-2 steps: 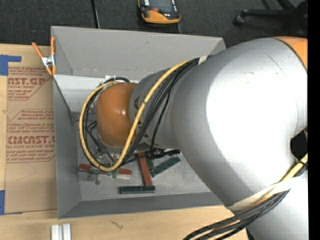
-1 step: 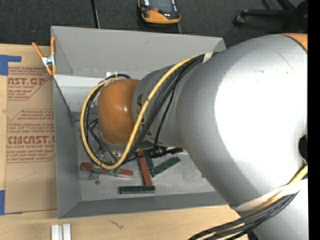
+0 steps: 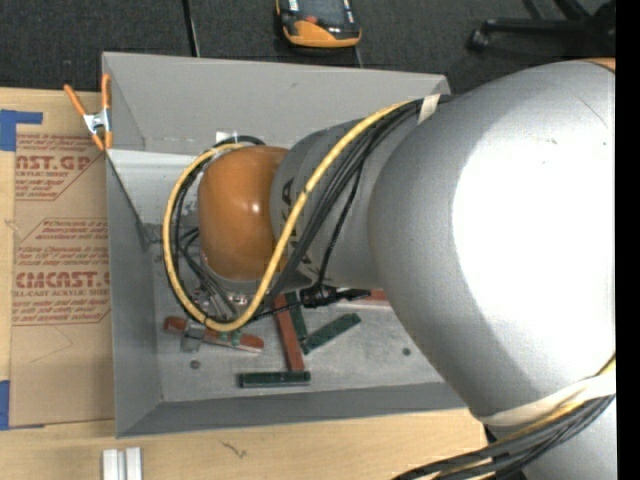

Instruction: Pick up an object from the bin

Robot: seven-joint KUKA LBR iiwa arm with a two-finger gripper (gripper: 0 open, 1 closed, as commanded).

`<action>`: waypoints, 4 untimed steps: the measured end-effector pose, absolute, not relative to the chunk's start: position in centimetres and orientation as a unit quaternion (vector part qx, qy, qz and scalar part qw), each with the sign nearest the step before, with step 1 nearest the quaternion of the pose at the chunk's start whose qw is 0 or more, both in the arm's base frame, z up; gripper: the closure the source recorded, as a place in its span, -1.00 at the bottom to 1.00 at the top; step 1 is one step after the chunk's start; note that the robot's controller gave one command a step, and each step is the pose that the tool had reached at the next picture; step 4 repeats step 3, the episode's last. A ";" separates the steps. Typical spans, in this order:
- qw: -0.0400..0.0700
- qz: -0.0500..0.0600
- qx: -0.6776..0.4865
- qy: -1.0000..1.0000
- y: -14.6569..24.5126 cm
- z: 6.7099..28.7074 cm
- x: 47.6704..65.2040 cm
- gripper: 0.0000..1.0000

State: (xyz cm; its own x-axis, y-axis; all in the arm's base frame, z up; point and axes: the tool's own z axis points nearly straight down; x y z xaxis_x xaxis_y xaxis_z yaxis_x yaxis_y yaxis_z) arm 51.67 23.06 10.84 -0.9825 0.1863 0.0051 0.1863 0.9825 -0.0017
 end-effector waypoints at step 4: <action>0.002 0.000 -0.094 -0.996 23.1 14.2 51.7 1.00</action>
Offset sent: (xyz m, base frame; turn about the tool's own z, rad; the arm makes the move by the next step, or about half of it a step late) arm 0.0000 0.0000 0.0084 0.0000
